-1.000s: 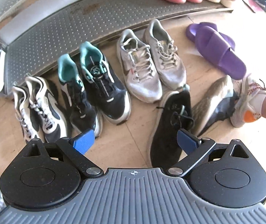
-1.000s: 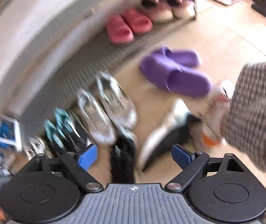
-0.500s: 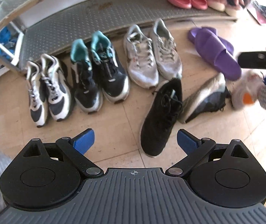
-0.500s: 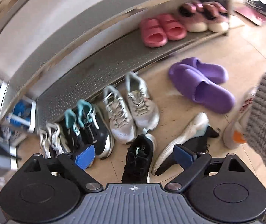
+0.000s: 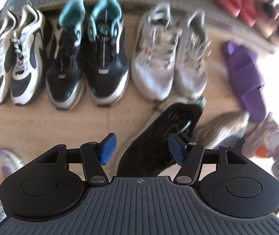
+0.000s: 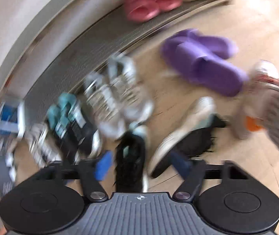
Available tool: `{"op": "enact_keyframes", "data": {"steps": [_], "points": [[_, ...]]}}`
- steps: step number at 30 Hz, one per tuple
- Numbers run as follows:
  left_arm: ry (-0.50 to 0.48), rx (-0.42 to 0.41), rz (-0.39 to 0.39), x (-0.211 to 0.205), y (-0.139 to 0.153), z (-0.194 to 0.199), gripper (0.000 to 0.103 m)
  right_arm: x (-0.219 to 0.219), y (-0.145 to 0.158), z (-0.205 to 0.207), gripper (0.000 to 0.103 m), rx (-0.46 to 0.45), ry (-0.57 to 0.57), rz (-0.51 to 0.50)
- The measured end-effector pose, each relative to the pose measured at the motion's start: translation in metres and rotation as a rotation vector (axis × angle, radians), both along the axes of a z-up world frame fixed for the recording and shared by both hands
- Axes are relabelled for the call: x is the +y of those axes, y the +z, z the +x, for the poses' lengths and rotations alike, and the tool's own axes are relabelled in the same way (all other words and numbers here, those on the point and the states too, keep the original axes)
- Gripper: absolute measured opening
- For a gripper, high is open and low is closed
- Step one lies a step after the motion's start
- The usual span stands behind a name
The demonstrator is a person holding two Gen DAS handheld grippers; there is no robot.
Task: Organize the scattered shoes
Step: 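Move the right tool over the black sneaker on the floor, then close the right tool on the black sneaker's heel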
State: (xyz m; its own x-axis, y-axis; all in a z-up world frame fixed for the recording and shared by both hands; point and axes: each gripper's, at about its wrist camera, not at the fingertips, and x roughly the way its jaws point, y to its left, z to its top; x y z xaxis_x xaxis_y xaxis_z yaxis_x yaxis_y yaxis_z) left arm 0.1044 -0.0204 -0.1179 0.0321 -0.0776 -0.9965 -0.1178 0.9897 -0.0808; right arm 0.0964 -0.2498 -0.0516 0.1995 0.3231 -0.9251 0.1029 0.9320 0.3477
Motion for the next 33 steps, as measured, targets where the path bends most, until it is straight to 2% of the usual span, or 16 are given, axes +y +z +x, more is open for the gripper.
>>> {"op": "enact_keyframes", "data": {"steps": [1, 3, 5, 7, 9, 12, 15, 18, 19, 20, 22, 25, 28, 31, 33], "points": [[-0.047, 0.007, 0.036, 0.001, 0.006, 0.002, 0.085, 0.014, -0.006, 0.004, 0.043, -0.017, 0.083, -0.002], [-0.135, 0.006, 0.121, 0.006, 0.021, 0.005, 0.092, 0.042, -0.022, 0.013, 0.041, -0.045, 0.224, -0.009], [-0.185, -0.041, 0.202, 0.020, 0.038, 0.001, 0.096, 0.060, -0.041, 0.023, 0.037, -0.020, 0.277, -0.001], [-0.197, -0.070, 0.238, 0.031, 0.043, -0.002, 0.099, 0.080, -0.070, 0.042, 0.036, 0.038, 0.294, 0.004], [-0.221, -0.075, 0.251, 0.050, 0.034, -0.008, 0.099, 0.097, -0.092, 0.056, 0.034, 0.070, 0.322, -0.043], [-0.315, 0.014, 0.263, 0.052, 0.006, -0.012, 0.093, 0.126, -0.123, 0.066, 0.027, 0.130, 0.392, -0.167], [-0.431, 0.032, 0.247, 0.042, -0.006, -0.017, 0.094, 0.140, -0.134, 0.069, 0.027, 0.144, 0.432, -0.241], [-0.441, 0.022, 0.239, 0.040, -0.006, -0.018, 0.095, 0.153, -0.143, 0.072, 0.027, 0.137, 0.458, -0.301], [-0.439, 0.014, 0.230, 0.040, -0.004, -0.018, 0.095, 0.156, -0.146, 0.072, 0.020, 0.134, 0.464, -0.315], [-0.437, 0.006, 0.221, 0.041, -0.001, -0.017, 0.095, 0.159, -0.147, 0.072, 0.009, 0.130, 0.476, -0.335], [-0.433, -0.016, 0.213, 0.040, 0.003, -0.015, 0.096, 0.162, -0.141, 0.072, 0.001, 0.107, 0.492, -0.372], [-0.433, -0.041, 0.206, 0.037, 0.010, -0.011, 0.096, 0.159, -0.127, 0.073, 0.000, 0.089, 0.481, -0.375], [-0.435, -0.049, 0.201, 0.033, 0.013, -0.008, 0.096, 0.138, -0.105, 0.080, 0.000, 0.083, 0.414, -0.364], [-0.438, -0.045, 0.201, 0.033, 0.012, -0.008, 0.096, 0.119, -0.102, 0.088, 0.000, 0.125, 0.372, -0.406], [-0.439, -0.045, 0.200, 0.034, 0.012, -0.010, 0.096, 0.105, -0.105, 0.089, 0.000, 0.151, 0.325, -0.376]]}}
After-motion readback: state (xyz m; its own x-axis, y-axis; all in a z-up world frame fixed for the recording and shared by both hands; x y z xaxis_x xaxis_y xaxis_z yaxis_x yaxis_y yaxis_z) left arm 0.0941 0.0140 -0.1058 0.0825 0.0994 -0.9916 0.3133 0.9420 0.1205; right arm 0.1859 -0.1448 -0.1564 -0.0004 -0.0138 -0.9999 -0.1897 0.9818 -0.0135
